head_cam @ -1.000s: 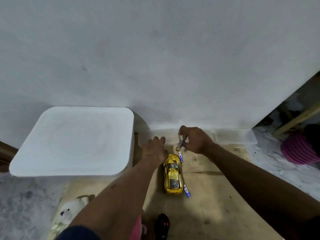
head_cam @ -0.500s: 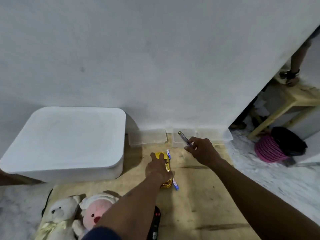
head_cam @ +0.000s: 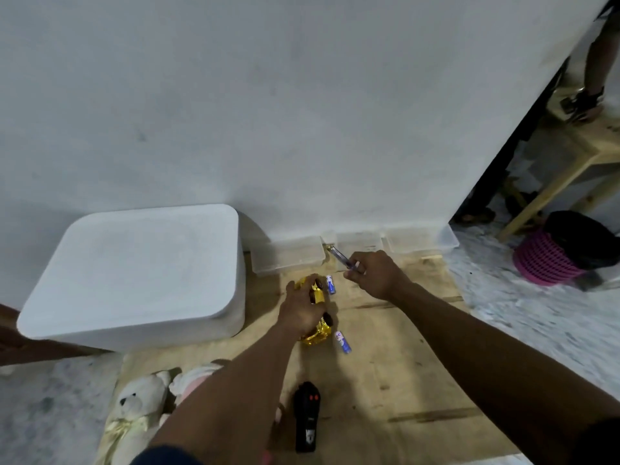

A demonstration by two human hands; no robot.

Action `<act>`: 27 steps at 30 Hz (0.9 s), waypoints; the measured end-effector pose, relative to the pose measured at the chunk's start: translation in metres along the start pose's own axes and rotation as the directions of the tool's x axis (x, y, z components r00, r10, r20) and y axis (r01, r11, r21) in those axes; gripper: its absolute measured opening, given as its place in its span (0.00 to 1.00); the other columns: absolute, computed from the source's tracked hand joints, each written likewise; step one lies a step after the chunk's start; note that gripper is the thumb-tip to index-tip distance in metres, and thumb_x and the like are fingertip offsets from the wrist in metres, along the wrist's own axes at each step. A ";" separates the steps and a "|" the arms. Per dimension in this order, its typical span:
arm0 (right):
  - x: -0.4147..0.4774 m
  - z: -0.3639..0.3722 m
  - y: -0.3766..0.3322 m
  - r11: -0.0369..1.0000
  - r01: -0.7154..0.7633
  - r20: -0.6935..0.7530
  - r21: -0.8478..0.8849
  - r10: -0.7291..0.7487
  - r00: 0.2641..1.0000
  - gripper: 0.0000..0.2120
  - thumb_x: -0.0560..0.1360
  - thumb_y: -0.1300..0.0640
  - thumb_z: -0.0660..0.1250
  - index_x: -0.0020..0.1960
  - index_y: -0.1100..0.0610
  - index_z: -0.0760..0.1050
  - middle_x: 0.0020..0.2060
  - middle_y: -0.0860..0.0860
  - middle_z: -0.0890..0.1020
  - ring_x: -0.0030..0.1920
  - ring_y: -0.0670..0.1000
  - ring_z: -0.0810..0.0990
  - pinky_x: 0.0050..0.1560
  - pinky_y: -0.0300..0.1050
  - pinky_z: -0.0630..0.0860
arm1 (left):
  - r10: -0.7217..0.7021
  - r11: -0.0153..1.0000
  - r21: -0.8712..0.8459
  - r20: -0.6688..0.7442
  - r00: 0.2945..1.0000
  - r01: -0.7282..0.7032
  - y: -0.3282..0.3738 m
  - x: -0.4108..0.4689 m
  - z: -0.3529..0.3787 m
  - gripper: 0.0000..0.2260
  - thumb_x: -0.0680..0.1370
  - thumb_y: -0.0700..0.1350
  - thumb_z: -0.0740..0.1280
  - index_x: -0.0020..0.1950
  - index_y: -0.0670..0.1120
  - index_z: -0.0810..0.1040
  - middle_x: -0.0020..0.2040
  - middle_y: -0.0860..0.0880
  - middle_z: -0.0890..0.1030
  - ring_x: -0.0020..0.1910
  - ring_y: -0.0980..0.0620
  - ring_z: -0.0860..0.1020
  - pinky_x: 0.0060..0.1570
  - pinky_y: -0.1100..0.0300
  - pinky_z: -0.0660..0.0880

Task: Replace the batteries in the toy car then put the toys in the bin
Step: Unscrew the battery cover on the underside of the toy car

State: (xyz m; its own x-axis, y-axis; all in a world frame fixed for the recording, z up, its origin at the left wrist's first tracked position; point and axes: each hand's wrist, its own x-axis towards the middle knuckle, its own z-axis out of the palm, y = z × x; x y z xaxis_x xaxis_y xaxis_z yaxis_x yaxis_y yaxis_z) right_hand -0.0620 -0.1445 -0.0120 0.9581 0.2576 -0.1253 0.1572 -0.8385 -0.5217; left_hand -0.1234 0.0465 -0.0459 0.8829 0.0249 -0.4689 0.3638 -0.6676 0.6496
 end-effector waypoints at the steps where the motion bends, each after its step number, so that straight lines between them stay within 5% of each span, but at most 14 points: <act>1: 0.001 0.000 -0.002 1.000 -0.006 0.004 0.003 0.006 1.000 0.09 0.75 0.48 0.71 0.51 0.52 0.80 0.40 0.54 0.83 0.39 0.53 0.79 0.40 0.46 0.75 | -0.006 0.999 -0.040 0.021 1.000 0.007 -0.001 -0.002 -0.004 0.28 0.78 0.45 0.64 0.77 0.61 0.63 0.80 0.43 0.55 0.77 0.41 0.60 0.70 0.53 0.63; 3: 0.001 -0.001 -0.006 1.000 -0.016 0.012 0.020 0.016 1.000 0.08 0.75 0.48 0.71 0.51 0.52 0.80 0.40 0.53 0.83 0.39 0.53 0.80 0.41 0.47 0.77 | -0.042 0.985 -0.165 0.067 0.997 0.053 0.000 -0.008 -0.011 0.24 0.80 0.46 0.59 0.73 0.67 0.68 0.81 0.44 0.52 0.79 0.41 0.55 0.75 0.49 0.58; 5: 0.001 -0.001 -0.010 0.999 -0.024 0.020 0.038 0.024 1.000 0.08 0.75 0.48 0.71 0.50 0.51 0.79 0.40 0.53 0.83 0.38 0.52 0.81 0.42 0.49 0.79 | -0.107 0.952 -0.279 0.091 0.990 0.128 -0.003 -0.009 -0.014 0.20 0.76 0.51 0.57 0.58 0.76 0.74 0.76 0.42 0.63 0.73 0.36 0.65 0.71 0.40 0.66; 7: -0.001 -0.002 -0.014 0.998 -0.028 0.023 0.053 0.026 0.999 0.08 0.75 0.49 0.72 0.50 0.51 0.79 0.39 0.54 0.83 0.37 0.53 0.82 0.42 0.49 0.79 | -0.142 0.909 -0.385 0.081 0.987 0.162 -0.012 -0.003 -0.013 0.13 0.72 0.55 0.59 0.50 0.73 0.75 0.65 0.43 0.74 0.61 0.39 0.76 0.61 0.40 0.76; 11: -0.005 -0.007 -0.024 0.998 -0.022 0.009 0.066 0.022 1.000 0.09 0.75 0.49 0.72 0.51 0.53 0.80 0.39 0.54 0.83 0.39 0.52 0.81 0.40 0.45 0.76 | -0.150 0.856 -0.493 0.058 0.987 0.159 -0.002 -0.022 -0.024 0.21 0.62 0.61 0.70 0.53 0.67 0.69 0.55 0.46 0.78 0.52 0.45 0.80 0.52 0.48 0.80; 17: -0.010 -0.033 -0.048 0.979 0.016 -0.105 0.201 0.006 0.995 0.08 0.73 0.53 0.74 0.49 0.56 0.83 0.41 0.53 0.83 0.43 0.53 0.81 0.45 0.48 0.76 | -0.048 0.827 -0.561 0.012 0.999 0.046 0.020 -0.046 -0.057 0.14 0.78 0.40 0.63 0.56 0.58 0.69 0.58 0.44 0.75 0.52 0.47 0.76 0.47 0.54 0.78; 20: -0.010 -0.047 -0.067 0.954 0.031 -0.181 0.298 0.025 0.983 0.08 0.73 0.53 0.75 0.49 0.56 0.84 0.43 0.53 0.83 0.45 0.52 0.80 0.48 0.46 0.74 | 0.023 0.810 -0.586 0.054 0.998 0.013 0.028 -0.054 -0.070 0.16 0.79 0.38 0.62 0.60 0.59 0.72 0.57 0.46 0.75 0.54 0.44 0.77 0.53 0.50 0.79; 24: -0.011 -0.064 -0.094 0.855 0.025 -0.171 0.518 0.075 0.982 0.04 0.74 0.54 0.73 0.43 0.54 0.83 0.38 0.53 0.83 0.36 0.51 0.80 0.37 0.43 0.77 | 0.105 0.813 -0.579 0.050 0.993 -0.057 0.031 -0.059 -0.080 0.19 0.82 0.38 0.59 0.65 0.59 0.74 0.60 0.47 0.75 0.56 0.46 0.77 0.59 0.51 0.78; 27: -0.013 -0.073 -0.111 0.790 0.038 -0.133 0.611 0.055 0.990 0.03 0.75 0.59 0.72 0.47 0.57 0.82 0.40 0.60 0.83 0.36 0.50 0.81 0.33 0.44 0.80 | 0.123 0.832 -0.549 0.048 0.991 -0.077 0.028 -0.060 -0.082 0.19 0.83 0.40 0.57 0.57 0.60 0.81 0.64 0.46 0.76 0.62 0.43 0.76 0.64 0.46 0.75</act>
State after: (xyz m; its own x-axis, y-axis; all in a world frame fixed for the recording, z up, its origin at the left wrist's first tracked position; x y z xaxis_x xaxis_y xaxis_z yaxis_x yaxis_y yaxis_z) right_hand -0.0741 -0.0895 0.1088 0.9886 0.1449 -0.0409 0.0141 -0.3595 -0.9330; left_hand -0.1415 0.0873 0.0492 0.9059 -0.0931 -0.4132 0.3977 -0.1491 0.9053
